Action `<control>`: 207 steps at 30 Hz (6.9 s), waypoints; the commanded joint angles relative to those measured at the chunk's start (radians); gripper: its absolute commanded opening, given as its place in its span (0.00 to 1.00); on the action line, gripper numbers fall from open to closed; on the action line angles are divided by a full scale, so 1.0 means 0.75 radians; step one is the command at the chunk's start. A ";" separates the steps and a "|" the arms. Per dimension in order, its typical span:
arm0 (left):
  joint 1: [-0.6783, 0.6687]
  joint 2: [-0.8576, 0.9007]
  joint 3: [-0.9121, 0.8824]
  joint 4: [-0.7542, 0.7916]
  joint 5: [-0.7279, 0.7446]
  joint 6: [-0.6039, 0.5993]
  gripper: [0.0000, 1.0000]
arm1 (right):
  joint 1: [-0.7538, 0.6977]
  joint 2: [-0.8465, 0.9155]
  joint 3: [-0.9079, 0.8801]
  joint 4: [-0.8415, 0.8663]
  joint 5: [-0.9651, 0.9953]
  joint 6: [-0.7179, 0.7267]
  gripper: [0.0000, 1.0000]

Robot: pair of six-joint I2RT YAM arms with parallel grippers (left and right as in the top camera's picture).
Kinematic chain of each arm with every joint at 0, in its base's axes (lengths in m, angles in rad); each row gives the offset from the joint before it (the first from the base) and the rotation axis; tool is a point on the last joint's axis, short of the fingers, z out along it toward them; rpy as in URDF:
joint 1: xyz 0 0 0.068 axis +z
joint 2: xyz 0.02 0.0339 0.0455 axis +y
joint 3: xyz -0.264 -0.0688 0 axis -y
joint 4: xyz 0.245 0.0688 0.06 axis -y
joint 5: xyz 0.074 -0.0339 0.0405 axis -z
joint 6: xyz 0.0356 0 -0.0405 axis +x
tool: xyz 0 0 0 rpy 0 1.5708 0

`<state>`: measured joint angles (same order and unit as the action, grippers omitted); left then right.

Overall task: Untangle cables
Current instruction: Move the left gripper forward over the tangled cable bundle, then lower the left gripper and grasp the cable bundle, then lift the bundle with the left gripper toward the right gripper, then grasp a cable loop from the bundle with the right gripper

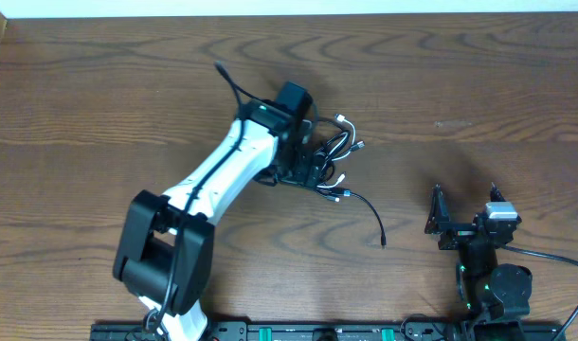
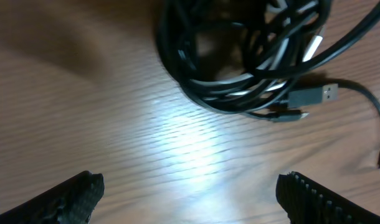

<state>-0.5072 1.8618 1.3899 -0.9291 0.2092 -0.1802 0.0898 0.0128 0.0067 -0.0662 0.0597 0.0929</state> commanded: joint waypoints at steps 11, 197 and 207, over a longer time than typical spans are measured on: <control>-0.026 0.014 0.025 0.150 -0.170 -0.456 0.93 | -0.008 -0.001 -0.002 -0.006 0.002 -0.021 0.99; -0.082 -0.654 -0.085 0.612 0.788 1.303 0.07 | -0.001 1.342 0.925 0.149 -1.248 -0.390 0.45; -0.091 -0.652 -0.085 0.612 0.788 1.302 0.08 | 0.066 1.342 0.925 0.153 -1.246 -0.363 0.01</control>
<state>-0.5655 1.3895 1.3167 -0.4686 0.7544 0.7864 0.1169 1.0206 0.6781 0.0425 -0.8635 -0.1947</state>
